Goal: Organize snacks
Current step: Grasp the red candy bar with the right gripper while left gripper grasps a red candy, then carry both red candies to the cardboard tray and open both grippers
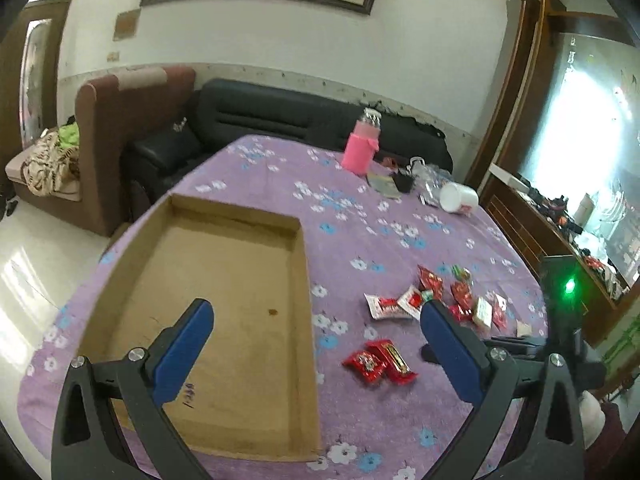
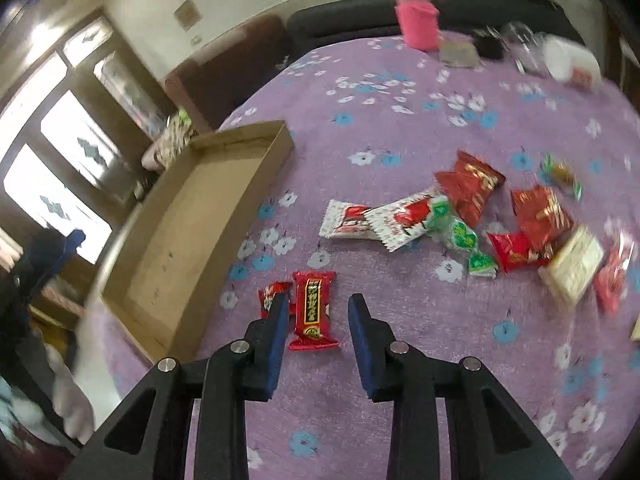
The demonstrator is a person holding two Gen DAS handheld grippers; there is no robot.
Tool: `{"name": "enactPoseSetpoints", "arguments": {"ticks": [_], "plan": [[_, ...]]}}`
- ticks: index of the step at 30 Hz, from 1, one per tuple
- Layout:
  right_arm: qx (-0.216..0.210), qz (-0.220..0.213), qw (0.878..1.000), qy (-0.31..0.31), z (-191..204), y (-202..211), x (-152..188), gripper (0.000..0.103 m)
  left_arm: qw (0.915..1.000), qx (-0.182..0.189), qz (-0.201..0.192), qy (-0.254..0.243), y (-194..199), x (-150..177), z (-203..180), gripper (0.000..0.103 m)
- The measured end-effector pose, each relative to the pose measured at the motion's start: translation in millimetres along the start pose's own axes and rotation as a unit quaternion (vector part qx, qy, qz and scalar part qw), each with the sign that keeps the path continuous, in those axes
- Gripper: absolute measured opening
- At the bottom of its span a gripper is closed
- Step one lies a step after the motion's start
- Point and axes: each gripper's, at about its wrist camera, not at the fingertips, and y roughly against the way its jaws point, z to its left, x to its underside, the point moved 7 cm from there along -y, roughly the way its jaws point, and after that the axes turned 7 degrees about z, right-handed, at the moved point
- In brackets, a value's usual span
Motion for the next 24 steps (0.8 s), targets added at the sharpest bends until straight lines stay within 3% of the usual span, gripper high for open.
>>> {"name": "enactPoseSetpoints", "arguments": {"ticks": [5,7,10,12,17,24], "plan": [[0.031,0.028,0.998,0.039,18.2,-37.5,-0.8,0.033,0.9993,0.033,0.02,0.0,0.4,2.9,-8.9,0.102],[0.05,0.035,0.997,0.042,16.7,-51.5,-0.8,0.021,0.999,0.038,0.025,-0.004,0.8,2.8,-14.1,0.102],[0.046,0.019,0.999,0.022,6.8,-43.6,1.4,0.021,0.9977,0.047,0.041,-0.028,-6.5,8.5,-32.5,0.099],[0.074,0.006,0.997,0.011,-9.2,-28.7,9.2,0.021,0.996,0.045,0.055,-0.053,-17.5,13.8,-46.9,0.094],[0.087,0.004,0.995,-0.048,-63.3,-1.7,39.3,0.021,0.9875,0.018,0.114,-0.108,-65.3,40.5,-76.4,0.078],[0.042,-0.018,0.995,-0.091,-89.8,15.8,56.3,0.021,0.9785,-0.039,0.165,-0.118,-113.4,61.4,-74.1,0.078]]}}
